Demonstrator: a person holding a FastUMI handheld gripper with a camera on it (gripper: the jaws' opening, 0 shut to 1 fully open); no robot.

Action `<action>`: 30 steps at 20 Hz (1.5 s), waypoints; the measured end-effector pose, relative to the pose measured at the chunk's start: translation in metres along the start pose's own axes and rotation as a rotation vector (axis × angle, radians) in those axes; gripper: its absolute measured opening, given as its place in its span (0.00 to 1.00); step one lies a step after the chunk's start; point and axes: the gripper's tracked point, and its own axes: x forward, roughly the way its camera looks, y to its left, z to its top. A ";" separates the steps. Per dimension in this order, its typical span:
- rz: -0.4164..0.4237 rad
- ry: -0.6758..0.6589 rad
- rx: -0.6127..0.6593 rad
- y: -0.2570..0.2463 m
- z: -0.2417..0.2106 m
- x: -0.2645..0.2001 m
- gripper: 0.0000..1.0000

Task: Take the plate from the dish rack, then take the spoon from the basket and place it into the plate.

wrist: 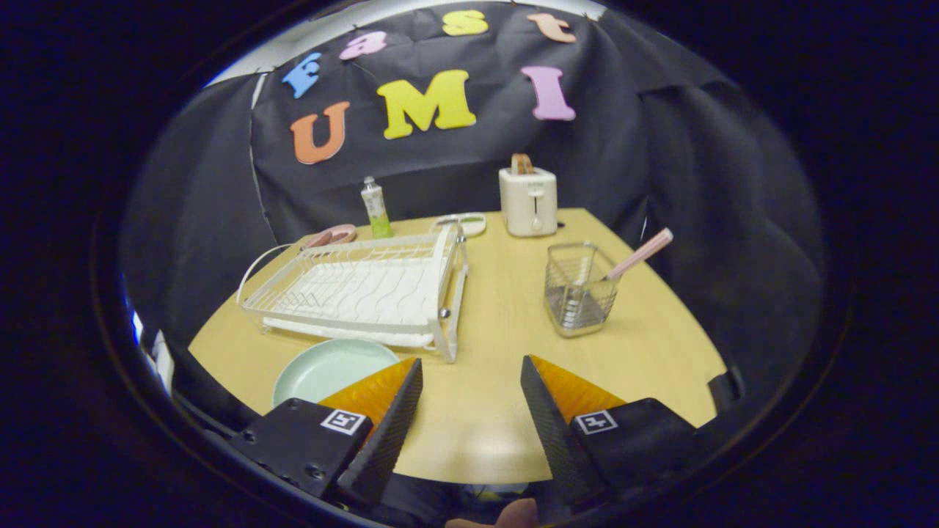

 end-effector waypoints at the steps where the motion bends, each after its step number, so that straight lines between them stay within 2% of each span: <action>1: -0.062 -0.056 -0.026 -0.024 0.004 -0.002 1.00; 3: -0.128 -0.113 -0.021 -0.061 0.002 -0.007 1.00; 6: -0.152 -0.178 0.009 -0.102 0.005 -0.003 1.00; 13: -0.028 -0.246 0.068 -0.136 0.037 0.065 1.00; 16: 0.015 -0.228 0.091 -0.145 0.044 0.094 1.00; 18: 0.053 -0.213 0.149 -0.148 0.050 0.112 0.99; 20: 0.094 -0.194 0.226 -0.148 0.055 0.126 0.93; 21: 0.120 -0.179 0.254 -0.145 0.055 0.130 0.85; 24: 0.153 -0.149 0.271 -0.136 0.056 0.140 0.71; 26: 0.170 -0.137 0.258 -0.128 0.062 0.140 0.56; 27: 0.161 -0.138 0.249 -0.128 0.064 0.141 0.44; 29: 0.193 -0.123 0.262 -0.117 0.074 0.139 0.27; 30: 0.207 -0.113 0.274 -0.111 0.076 0.136 0.23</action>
